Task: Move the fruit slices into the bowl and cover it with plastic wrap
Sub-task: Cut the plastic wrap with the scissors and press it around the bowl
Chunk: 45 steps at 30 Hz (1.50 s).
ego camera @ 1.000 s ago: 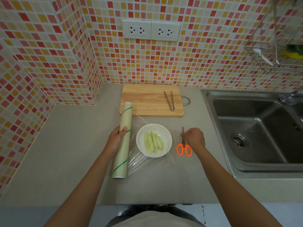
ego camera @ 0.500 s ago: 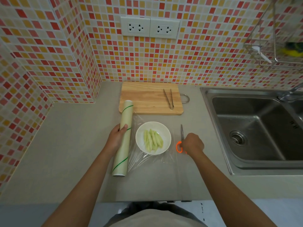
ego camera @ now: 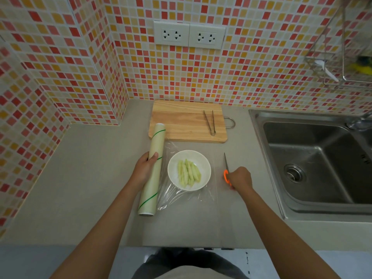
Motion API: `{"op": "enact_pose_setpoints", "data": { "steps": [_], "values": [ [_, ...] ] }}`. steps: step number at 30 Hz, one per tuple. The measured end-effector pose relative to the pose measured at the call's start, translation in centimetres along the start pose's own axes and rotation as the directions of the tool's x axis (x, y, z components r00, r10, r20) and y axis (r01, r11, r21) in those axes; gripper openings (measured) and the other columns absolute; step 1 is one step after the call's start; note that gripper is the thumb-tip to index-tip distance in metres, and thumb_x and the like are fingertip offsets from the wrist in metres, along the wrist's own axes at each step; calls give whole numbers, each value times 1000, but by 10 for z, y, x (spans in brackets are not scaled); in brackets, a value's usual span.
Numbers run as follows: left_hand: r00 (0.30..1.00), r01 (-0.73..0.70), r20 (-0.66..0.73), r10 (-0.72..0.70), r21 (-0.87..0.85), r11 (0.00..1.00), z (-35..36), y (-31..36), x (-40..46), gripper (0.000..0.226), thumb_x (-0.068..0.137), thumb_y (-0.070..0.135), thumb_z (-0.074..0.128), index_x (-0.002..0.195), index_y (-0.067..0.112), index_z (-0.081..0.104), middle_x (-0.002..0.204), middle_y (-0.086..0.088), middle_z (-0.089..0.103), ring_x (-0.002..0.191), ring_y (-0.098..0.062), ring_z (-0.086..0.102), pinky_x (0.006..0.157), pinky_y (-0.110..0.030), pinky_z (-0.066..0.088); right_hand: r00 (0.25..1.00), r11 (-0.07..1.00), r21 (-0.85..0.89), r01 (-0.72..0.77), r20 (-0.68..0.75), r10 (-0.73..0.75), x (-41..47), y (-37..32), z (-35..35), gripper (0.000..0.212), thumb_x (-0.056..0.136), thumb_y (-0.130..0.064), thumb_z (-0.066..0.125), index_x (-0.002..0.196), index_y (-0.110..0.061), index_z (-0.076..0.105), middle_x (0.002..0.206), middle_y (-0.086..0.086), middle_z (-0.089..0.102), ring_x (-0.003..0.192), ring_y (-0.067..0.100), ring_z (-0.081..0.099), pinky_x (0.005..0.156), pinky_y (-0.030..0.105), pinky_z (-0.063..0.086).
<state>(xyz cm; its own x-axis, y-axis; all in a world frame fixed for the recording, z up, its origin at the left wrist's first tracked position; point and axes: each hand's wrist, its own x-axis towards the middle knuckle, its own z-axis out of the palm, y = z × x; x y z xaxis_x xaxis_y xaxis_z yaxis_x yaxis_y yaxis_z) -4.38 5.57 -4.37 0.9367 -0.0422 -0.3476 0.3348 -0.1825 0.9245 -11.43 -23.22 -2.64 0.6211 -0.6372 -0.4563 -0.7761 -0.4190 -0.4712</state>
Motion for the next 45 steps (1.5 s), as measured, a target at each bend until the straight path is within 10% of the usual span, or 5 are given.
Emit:
{"op": "enact_pose_setpoints", "data": {
  "steps": [5,14,23,33,45],
  "values": [
    [1000,-7,-7,7,-22,1000,1,2,1,15,95,36,55,91,24,63,76,2,64,66,-16,60,59,-30,46,1000,999,36,-11,6,11,3,0,1,36,84,-31,60,61,-3,62,38,5,54,40,18,54,56,25,48],
    [999,-34,22,35,-44,998,0,4,5,28,95,36,54,109,13,62,84,-5,63,71,-22,59,67,-35,48,996,988,139,63,-77,-53,-23,-34,5,40,82,-35,68,59,-2,63,52,5,53,59,23,57,56,26,43],
    [999,-37,25,38,-26,999,0,4,-2,34,96,35,53,116,7,60,92,-12,63,76,-28,61,68,-35,50,935,734,678,-25,276,-223,-113,-51,17,15,82,1,65,69,-5,67,58,0,66,54,11,60,42,15,46],
    [999,-42,-22,42,-12,999,2,9,-13,34,97,34,52,117,9,61,96,-8,63,82,-23,59,74,-33,47,779,811,560,-169,580,-239,-164,-14,41,10,87,-13,63,79,-15,69,62,-1,64,51,6,58,53,20,39],
    [998,-40,-41,41,26,999,0,11,-14,39,96,34,51,119,2,58,94,-10,61,77,-23,59,69,-33,48,757,856,471,-212,634,-161,-185,10,53,18,84,-29,68,72,-15,69,67,2,66,58,9,62,57,23,42]
  ]
}}
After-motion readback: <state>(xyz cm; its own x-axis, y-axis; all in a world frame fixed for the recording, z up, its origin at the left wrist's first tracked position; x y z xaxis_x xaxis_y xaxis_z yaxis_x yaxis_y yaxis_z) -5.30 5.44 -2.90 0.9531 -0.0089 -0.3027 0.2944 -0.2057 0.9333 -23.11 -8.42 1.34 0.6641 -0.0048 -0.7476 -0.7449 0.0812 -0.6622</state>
